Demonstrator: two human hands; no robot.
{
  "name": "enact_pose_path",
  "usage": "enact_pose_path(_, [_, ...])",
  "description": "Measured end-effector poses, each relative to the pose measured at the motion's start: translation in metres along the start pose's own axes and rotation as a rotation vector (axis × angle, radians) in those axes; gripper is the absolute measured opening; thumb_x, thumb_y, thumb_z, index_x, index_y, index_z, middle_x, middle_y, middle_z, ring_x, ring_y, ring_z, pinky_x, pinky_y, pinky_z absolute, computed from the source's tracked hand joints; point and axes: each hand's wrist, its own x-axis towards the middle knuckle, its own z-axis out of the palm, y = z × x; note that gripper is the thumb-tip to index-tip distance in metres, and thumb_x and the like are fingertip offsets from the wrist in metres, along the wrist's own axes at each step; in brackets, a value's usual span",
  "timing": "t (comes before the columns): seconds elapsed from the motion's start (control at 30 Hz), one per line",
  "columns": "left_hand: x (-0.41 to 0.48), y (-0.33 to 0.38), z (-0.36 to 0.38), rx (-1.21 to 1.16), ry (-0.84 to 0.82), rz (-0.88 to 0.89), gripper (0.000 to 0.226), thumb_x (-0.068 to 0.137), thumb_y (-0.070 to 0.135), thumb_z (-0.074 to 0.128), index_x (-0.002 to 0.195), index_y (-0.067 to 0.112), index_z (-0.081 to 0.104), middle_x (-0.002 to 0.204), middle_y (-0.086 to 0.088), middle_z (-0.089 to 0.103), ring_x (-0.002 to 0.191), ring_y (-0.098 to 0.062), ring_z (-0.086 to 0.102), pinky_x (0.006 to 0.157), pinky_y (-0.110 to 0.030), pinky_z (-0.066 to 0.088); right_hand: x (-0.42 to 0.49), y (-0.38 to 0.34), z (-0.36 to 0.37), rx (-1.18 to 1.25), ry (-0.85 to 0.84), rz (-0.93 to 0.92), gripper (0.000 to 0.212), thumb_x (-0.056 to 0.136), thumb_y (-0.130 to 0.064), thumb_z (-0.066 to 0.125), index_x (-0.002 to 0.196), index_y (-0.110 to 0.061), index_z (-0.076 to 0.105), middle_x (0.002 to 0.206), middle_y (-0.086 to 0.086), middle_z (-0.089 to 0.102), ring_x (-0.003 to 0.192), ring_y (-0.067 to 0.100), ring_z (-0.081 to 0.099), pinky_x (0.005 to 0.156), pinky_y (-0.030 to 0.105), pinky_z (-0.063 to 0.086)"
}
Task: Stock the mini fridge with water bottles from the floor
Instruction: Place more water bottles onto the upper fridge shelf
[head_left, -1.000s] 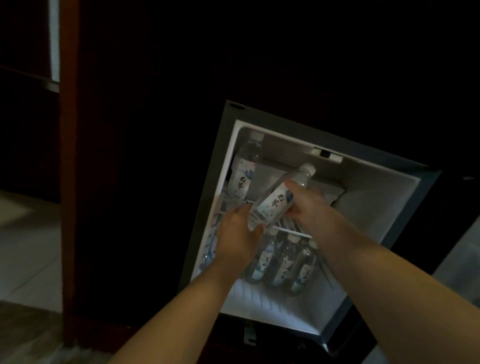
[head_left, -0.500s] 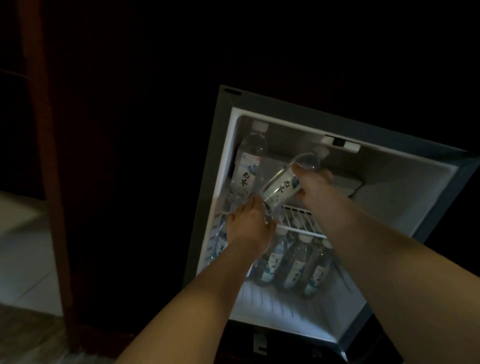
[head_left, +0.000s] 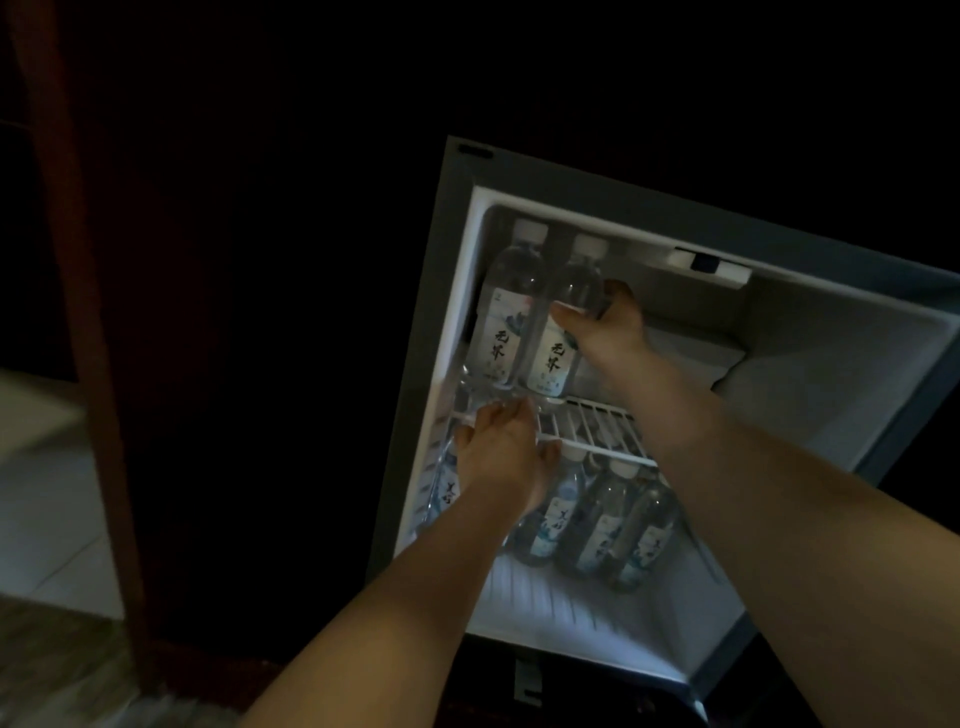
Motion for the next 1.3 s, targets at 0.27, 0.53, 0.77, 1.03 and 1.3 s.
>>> enact_pose_path(0.27, [-0.003, -0.002, 0.005, -0.029, 0.031, 0.022, 0.044, 0.094, 0.039, 0.045, 0.134, 0.020, 0.038, 0.143, -0.002, 0.042, 0.139, -0.021, 0.027, 0.111, -0.043, 0.022, 0.001, 0.007, -0.007, -0.030, -0.054, -0.025, 0.050, 0.081, -0.019, 0.071, 0.125, -0.007, 0.049, 0.126, 0.012, 0.060, 0.116, 0.027, 0.057, 0.096, 0.035, 0.048])
enact_pose_path(0.53, [-0.011, 0.003, 0.006, -0.101, 0.060, 0.003, 0.049, 0.095, 0.034, 0.045, 0.140, 0.022, 0.033, 0.148, 0.001, 0.037, 0.142, -0.017, 0.022, 0.116, -0.045, 0.017, -0.004, 0.014, -0.007, -0.017, -0.134, 0.038, 0.054, 0.084, -0.020, 0.068, 0.131, -0.012, 0.042, 0.130, 0.013, 0.057, 0.118, 0.030, 0.057, 0.100, 0.046, 0.048])
enact_pose_path(0.77, [-0.049, 0.010, 0.016, -0.433, 0.274, 0.038, 0.034, 0.092, 0.020, 0.053, 0.126, 0.018, 0.055, 0.122, -0.001, 0.062, 0.117, -0.017, 0.055, 0.104, -0.035, 0.040, -0.048, 0.036, -0.025, -0.088, -0.139, 0.047, 0.056, 0.093, -0.023, 0.057, 0.143, -0.015, 0.033, 0.135, 0.009, 0.051, 0.111, 0.020, 0.053, 0.087, 0.027, 0.041])
enact_pose_path(1.03, [-0.107, 0.014, 0.029, -0.488, -0.232, 0.052, 0.019, 0.093, 0.015, 0.049, 0.099, 0.004, 0.064, 0.106, -0.017, 0.066, 0.103, -0.030, 0.061, 0.082, -0.028, 0.045, -0.118, 0.070, -0.059, -0.157, -0.160, 0.053, 0.021, 0.091, -0.011, 0.054, 0.110, -0.011, 0.062, 0.100, 0.010, 0.066, 0.092, 0.024, 0.063, 0.078, 0.035, 0.052])
enact_pose_path(1.3, [-0.160, 0.027, 0.048, -0.191, -0.847, 0.112, 0.028, 0.095, 0.030, 0.047, 0.073, 0.014, 0.055, 0.075, -0.002, 0.054, 0.073, -0.018, 0.050, 0.073, -0.030, 0.038, -0.202, 0.123, -0.112, -0.301, -0.338, 0.257, 0.012, 0.092, -0.009, 0.052, 0.100, -0.012, 0.060, 0.082, 0.003, 0.063, 0.064, 0.010, 0.062, 0.068, 0.027, 0.053])
